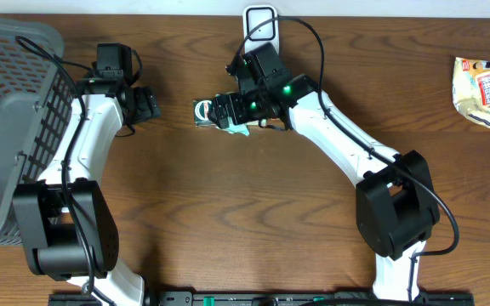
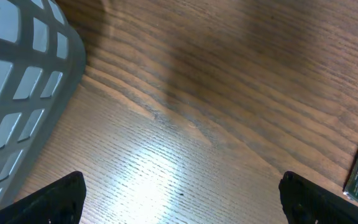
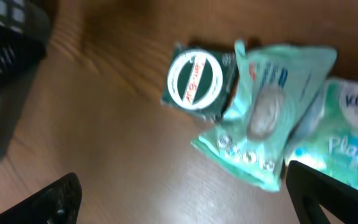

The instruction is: Scan the item barcode

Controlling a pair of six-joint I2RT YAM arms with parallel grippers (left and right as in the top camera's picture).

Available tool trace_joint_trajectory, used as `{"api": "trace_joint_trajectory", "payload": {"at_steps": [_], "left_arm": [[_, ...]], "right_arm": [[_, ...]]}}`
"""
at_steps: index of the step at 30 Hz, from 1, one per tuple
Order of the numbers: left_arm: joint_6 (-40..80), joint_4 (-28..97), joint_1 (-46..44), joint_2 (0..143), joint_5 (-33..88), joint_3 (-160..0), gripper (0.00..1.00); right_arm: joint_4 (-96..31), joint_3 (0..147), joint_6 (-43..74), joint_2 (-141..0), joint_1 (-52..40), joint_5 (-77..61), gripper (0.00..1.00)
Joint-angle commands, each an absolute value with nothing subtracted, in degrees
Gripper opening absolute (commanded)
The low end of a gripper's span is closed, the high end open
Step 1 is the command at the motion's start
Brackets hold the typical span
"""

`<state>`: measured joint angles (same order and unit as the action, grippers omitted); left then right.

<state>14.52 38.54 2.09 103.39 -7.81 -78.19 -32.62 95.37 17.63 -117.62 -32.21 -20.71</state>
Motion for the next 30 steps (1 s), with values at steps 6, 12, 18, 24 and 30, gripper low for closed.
{"api": "trace_joint_trajectory", "payload": {"at_steps": [6, 12, 18, 24, 30], "left_arm": [[13.76, 38.54, 2.09, 103.42, -8.12, -77.87, 0.98], [13.76, 38.54, 2.09, 103.42, -8.12, -77.87, 0.98], [13.76, 38.54, 2.09, 103.42, -8.12, -77.87, 0.97], [13.76, 38.54, 2.09, 103.42, -8.12, -77.87, 0.98], [13.76, 38.54, 2.09, 103.42, -8.12, -77.87, 0.98]], "right_arm": [[-29.15, 95.24, 16.97, -117.64, -27.07, -19.57, 0.99], [-29.43, 95.24, 4.78, -117.64, -23.0, -19.55, 0.99], [-28.53, 95.24, -6.07, -117.67, -19.88, -15.42, 0.99], [-27.09, 95.24, -14.72, -117.67, -19.35, -6.83, 0.99], [-26.3, 95.24, -18.04, -117.67, -17.89, -5.02, 0.99]]}}
